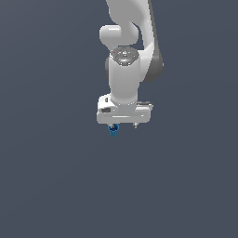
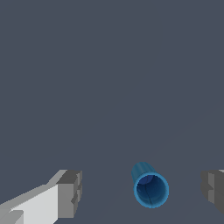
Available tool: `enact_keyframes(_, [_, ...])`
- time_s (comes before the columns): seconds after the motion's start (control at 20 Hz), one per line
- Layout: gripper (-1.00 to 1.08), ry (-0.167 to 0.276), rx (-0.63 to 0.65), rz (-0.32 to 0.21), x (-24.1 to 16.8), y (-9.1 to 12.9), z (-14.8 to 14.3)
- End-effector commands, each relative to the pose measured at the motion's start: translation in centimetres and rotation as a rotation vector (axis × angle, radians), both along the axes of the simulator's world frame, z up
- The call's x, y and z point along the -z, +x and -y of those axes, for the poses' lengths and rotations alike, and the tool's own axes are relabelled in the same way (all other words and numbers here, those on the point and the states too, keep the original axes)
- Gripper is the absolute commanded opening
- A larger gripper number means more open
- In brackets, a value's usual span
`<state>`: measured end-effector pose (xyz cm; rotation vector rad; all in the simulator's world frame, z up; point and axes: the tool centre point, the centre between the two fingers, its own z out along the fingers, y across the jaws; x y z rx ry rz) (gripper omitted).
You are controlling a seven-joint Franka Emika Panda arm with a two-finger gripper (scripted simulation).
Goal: Pick up the object and move it to a goal position.
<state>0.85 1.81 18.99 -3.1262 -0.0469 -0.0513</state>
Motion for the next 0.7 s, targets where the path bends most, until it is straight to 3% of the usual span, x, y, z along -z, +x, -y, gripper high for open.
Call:
enact_keyframes(0.0, [1.0, 0.0, 0.0, 0.0, 0.0, 0.0, 0.0])
enact_keyframes(0.65, [1.0, 0.022, 0.016, -0.021, 0.03, -0.76, -0.28])
